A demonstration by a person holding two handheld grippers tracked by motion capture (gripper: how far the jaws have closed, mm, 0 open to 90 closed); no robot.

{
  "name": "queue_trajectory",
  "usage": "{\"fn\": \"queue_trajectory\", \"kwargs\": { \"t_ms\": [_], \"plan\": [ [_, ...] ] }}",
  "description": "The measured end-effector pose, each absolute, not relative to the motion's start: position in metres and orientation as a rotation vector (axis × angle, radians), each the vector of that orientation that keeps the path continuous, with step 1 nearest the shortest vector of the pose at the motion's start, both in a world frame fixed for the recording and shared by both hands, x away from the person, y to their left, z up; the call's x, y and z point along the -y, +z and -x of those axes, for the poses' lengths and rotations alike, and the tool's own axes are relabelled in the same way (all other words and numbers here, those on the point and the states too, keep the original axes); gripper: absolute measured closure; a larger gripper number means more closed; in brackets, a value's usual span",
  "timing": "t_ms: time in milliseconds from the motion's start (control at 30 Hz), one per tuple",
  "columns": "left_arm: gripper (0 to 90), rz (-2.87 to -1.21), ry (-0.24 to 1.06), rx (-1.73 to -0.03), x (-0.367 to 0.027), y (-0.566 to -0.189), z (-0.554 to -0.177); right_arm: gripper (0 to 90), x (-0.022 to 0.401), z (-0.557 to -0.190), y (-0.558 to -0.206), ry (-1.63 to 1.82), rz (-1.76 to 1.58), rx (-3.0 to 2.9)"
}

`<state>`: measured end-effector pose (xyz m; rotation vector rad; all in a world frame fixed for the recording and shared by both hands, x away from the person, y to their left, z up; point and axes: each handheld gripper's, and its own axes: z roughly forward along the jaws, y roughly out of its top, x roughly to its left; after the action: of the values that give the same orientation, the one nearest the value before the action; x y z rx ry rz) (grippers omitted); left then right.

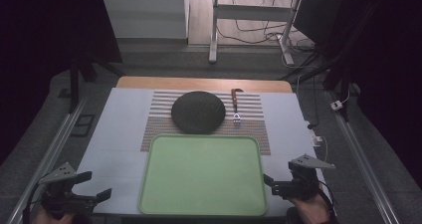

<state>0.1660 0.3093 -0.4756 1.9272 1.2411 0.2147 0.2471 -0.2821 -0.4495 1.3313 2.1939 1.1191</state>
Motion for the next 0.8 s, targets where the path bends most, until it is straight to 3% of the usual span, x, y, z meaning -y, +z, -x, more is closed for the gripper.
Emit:
{"fn": "queue_trajectory", "kwargs": {
  "t_ms": [800],
  "plan": [
    [0.0,-1.971,0.198,-1.227,-0.306,-0.4764,-0.1686,0.0,0.2824,-0.2505,-0.4504,1.127,-1.346,-2.228]
  ]
}}
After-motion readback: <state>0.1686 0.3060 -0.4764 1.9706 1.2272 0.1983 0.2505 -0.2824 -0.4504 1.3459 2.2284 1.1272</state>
